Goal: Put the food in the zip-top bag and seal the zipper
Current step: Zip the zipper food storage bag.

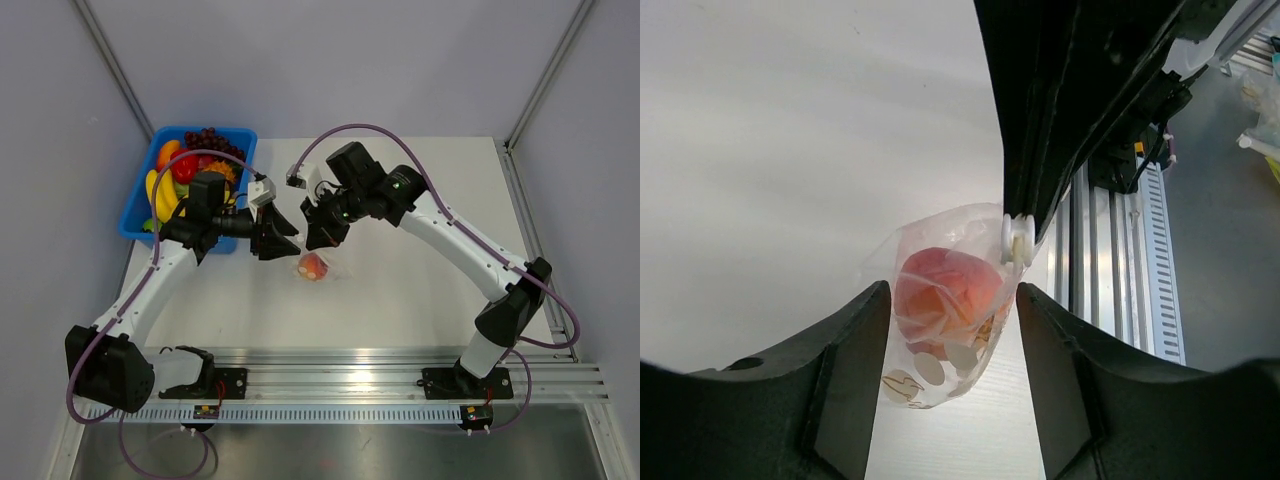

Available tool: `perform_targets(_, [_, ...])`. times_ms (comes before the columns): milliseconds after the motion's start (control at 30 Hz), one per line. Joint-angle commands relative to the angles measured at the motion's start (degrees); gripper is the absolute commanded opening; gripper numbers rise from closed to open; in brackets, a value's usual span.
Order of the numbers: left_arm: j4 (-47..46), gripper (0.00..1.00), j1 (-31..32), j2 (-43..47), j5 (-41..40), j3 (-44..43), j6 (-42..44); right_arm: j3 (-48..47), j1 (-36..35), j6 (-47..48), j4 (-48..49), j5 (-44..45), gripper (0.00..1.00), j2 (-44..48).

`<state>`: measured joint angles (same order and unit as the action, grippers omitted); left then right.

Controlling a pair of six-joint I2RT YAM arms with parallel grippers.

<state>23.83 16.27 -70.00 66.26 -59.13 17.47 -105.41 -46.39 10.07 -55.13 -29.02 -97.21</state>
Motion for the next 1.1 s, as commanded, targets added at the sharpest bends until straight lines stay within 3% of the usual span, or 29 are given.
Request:
perform_targets(0, [-6.60,0.57,-0.36,1.44,3.70,-0.37,-2.09,0.64,-0.01,-0.13,1.69,0.36,0.00,2.55])
perform_targets(133, [-8.10,0.48,-0.45,1.27,5.63,-0.54,-3.76,0.82,-0.01,-0.31,1.78,0.54,0.00,2.73])
perform_targets(267, [-7.75,0.30,-0.45,1.09,6.16,-0.37,-3.76,0.64,-0.01,-0.40,1.78,0.63,0.00,2.73])
perform_targets(367, [-7.75,0.23,-0.45,1.09,6.34,-0.02,-4.03,0.73,-0.01,-0.49,1.96,0.54,0.00,2.81])
perform_targets(500, [-7.49,0.00,-0.45,0.83,6.08,-0.19,-4.03,0.64,-0.01,-0.66,2.05,1.24,0.00,2.81])
perform_targets(633, [-7.05,0.00,-0.45,1.18,5.46,-0.28,-3.76,-1.11,0.07,-2.33,1.53,3.44,0.02,2.47])
perform_targets(733, [-8.01,0.00,-0.63,1.61,4.67,0.07,-4.55,-3.13,-0.01,-2.24,-0.76,3.97,0.22,1.94])
perform_targets(933, [-8.01,0.00,-0.98,1.70,4.14,0.33,-5.00,-2.26,-0.01,-1.63,2.04,2.21,0.24,3.87])
perform_targets(1067, [-8.72,0.00,-1.07,1.88,4.23,0.69,-5.35,-3.40,-0.01,-2.15,3.01,0.45,0.40,2.73])
